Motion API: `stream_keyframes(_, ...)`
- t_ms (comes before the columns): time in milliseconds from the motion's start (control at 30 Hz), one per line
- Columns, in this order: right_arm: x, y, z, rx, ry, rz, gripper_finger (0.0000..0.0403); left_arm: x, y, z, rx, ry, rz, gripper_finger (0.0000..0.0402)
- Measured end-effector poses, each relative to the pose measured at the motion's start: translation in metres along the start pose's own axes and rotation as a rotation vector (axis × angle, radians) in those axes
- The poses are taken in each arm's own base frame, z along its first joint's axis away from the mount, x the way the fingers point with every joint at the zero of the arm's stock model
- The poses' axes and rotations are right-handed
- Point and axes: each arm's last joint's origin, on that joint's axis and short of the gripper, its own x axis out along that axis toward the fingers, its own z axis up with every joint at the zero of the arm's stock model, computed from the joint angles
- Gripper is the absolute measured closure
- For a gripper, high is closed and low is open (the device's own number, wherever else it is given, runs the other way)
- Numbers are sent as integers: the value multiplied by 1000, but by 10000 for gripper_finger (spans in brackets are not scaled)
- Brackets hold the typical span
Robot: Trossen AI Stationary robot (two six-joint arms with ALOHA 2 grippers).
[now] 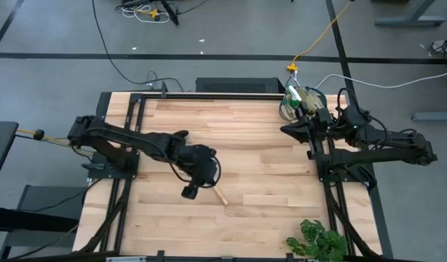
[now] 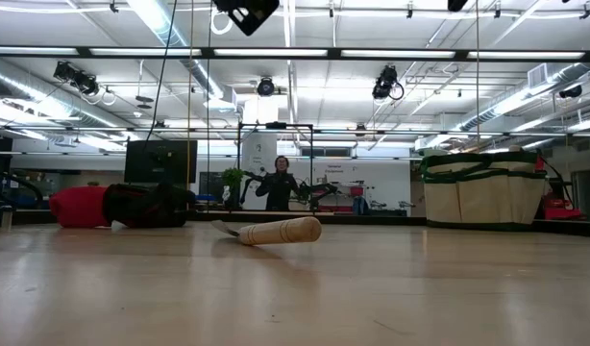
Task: Pick & Place Garden tools in Gardening bag
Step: Put the trowel into the gardening bag
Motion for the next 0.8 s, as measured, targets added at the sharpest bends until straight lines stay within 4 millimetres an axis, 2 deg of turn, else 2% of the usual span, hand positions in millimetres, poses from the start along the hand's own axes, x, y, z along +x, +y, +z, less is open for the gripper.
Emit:
stream_keyframes(367, 1, 0, -1, 5, 8, -1, 403, 26, -6, -6, 318, 82, -19, 401)
stream_keyframes(800, 1, -1, -4, 14, 30, -25, 403, 43, -4, -14, 402, 174, -2, 401)
